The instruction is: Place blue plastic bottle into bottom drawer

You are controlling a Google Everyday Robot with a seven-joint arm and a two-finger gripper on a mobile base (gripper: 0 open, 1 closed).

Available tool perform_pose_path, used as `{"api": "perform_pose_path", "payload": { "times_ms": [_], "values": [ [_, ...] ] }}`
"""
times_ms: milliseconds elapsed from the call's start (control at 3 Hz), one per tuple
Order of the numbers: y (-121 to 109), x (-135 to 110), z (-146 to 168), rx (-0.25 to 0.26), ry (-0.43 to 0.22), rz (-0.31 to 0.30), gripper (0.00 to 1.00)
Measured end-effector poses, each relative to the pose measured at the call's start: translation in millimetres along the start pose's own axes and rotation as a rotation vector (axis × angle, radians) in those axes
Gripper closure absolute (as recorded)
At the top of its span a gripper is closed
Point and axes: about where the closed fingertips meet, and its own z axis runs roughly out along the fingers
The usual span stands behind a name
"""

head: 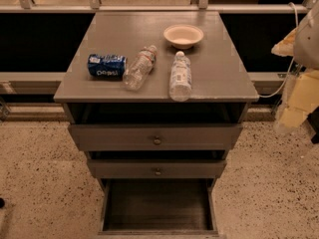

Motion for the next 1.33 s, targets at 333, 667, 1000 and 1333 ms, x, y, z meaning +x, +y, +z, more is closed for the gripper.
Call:
{"api": "perform_pose_path", "payload": {
  "times_ms": [333,667,1000,1333],
  "values": [
    [0,0,0,0.000,0.000,0.000,0.00],
    [2,-16,9,0.002,-0.004,-0.090,0.00],
    [16,-55,29,0.007,-0.040,-0.311,0.00],
    [17,-59,30,0.013,-0.042,-0.416,0.00]
  ]
}}
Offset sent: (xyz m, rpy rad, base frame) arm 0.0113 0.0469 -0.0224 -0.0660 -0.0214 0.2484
